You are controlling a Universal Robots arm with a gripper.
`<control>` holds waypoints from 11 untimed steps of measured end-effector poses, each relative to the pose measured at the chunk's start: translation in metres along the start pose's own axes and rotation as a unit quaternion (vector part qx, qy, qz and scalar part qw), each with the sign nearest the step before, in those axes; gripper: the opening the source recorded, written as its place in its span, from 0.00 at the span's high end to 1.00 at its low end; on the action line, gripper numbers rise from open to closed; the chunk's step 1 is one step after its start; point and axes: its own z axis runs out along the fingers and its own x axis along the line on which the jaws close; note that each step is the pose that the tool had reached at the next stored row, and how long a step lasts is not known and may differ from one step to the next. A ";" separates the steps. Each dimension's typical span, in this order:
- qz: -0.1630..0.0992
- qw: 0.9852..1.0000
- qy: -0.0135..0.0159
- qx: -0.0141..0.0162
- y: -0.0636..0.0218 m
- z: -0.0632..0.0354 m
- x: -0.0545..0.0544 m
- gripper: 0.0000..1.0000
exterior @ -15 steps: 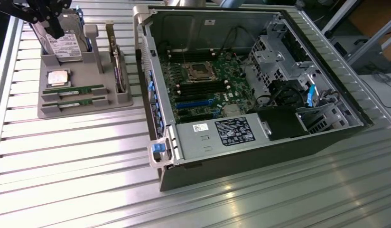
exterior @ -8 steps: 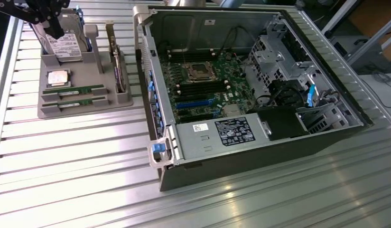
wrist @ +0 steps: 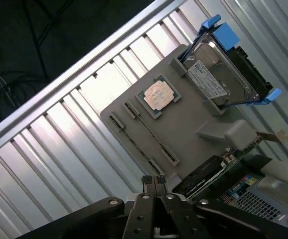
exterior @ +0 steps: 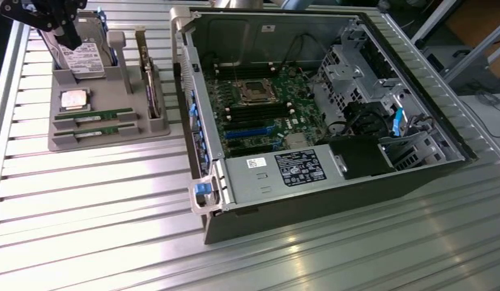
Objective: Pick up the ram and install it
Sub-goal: 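Pick up the ram and move it above insertion slot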
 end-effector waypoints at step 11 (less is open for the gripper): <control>-0.088 0.996 0.004 -0.002 0.0000 0.0000 0.000 0.89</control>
